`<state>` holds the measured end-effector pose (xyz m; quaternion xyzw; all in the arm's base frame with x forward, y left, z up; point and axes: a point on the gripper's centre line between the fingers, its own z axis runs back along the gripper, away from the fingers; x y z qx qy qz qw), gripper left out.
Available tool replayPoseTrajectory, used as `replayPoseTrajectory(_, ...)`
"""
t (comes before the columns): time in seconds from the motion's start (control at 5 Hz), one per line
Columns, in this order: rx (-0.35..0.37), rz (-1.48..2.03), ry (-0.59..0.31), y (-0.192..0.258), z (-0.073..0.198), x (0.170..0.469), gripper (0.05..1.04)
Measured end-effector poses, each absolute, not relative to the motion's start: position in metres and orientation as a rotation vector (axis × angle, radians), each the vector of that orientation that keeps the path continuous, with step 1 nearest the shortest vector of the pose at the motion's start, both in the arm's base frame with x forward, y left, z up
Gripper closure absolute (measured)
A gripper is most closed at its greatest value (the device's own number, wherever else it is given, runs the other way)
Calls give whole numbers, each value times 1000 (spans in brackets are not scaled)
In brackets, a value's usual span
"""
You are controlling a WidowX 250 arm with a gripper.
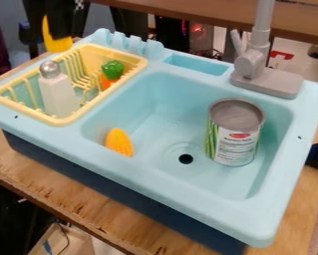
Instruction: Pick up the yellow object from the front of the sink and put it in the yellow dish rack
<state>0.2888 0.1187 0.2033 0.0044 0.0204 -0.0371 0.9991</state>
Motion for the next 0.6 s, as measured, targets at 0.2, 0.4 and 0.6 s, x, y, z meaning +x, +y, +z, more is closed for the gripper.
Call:
replayPoseTrajectory(0.2, 28, -86, 20, 128, 194, 305, 547)
replayPoseTrajectory(0.4, 8, -97, 27, 134, 179, 324, 547)
replayPoseTrajectory(0.6, -6, -97, 35, 137, 171, 337, 547)
